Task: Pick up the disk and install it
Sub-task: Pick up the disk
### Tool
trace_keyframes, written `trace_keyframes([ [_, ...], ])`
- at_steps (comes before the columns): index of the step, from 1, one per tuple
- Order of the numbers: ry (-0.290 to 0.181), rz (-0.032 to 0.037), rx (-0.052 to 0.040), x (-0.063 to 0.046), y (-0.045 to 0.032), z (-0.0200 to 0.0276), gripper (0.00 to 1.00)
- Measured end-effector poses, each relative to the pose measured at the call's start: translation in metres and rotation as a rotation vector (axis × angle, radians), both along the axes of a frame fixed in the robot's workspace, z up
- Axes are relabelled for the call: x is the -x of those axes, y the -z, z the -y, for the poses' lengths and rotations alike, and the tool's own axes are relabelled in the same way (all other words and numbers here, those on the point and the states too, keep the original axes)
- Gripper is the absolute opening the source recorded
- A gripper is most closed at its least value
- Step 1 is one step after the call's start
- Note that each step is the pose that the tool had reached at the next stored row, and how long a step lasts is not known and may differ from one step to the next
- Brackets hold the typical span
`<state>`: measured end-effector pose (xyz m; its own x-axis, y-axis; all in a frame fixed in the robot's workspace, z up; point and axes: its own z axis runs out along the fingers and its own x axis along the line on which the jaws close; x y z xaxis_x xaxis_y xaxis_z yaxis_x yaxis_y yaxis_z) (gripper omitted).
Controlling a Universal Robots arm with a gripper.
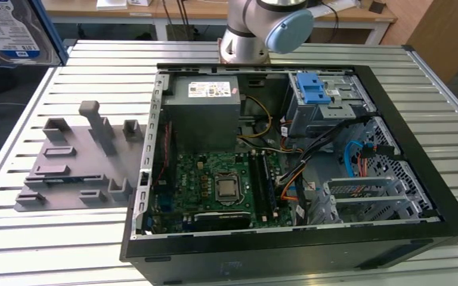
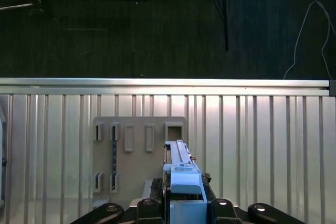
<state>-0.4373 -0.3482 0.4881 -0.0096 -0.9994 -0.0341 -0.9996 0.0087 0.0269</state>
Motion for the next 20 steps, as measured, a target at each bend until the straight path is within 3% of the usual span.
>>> trace_keyframes([
  [9, 0.0, -0.0001, 0.0, 0.0, 0.0, 0.0181, 0.36],
  [14, 0.0, 0.0, 0.0, -0.003, 0.0, 0.0229, 0.36],
  [20, 0.0, -0.0001, 0.0001, -0.017, 0.0, 0.0279, 0.36],
])
